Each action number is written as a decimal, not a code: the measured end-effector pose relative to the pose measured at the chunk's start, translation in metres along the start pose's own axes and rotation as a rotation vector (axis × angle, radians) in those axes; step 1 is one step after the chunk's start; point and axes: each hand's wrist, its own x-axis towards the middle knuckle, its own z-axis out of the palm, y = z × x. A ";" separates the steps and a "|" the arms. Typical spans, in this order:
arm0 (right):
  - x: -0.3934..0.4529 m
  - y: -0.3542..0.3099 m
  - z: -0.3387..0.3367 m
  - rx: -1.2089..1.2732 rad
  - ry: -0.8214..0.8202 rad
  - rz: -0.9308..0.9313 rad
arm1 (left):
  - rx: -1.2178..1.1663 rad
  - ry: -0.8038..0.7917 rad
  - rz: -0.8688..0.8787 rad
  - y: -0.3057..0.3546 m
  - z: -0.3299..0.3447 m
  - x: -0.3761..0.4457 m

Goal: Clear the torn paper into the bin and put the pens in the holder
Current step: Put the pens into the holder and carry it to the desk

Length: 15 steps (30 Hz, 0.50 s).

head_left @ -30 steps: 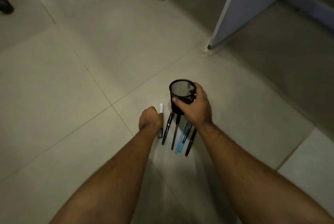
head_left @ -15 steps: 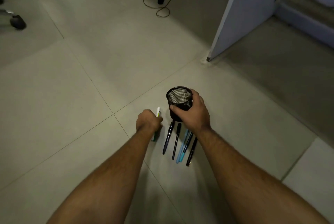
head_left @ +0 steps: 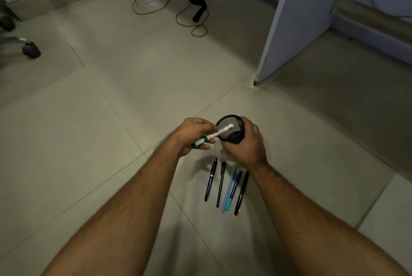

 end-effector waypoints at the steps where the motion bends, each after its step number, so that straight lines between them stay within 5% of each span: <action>1: -0.001 0.004 0.000 -0.001 -0.007 -0.011 | -0.007 -0.038 -0.018 -0.001 0.001 0.001; 5: -0.006 0.017 -0.003 0.005 -0.002 -0.016 | -0.137 -0.054 0.006 0.000 0.010 0.004; 10: -0.007 0.025 -0.007 0.044 0.004 0.027 | -0.076 0.225 0.078 -0.021 0.020 0.013; 12: -0.008 0.027 -0.007 0.047 0.019 0.035 | 0.218 0.332 0.043 -0.050 0.022 0.021; 15: -0.017 0.031 -0.006 0.040 -0.003 0.031 | 0.750 0.271 -0.103 -0.095 0.033 0.017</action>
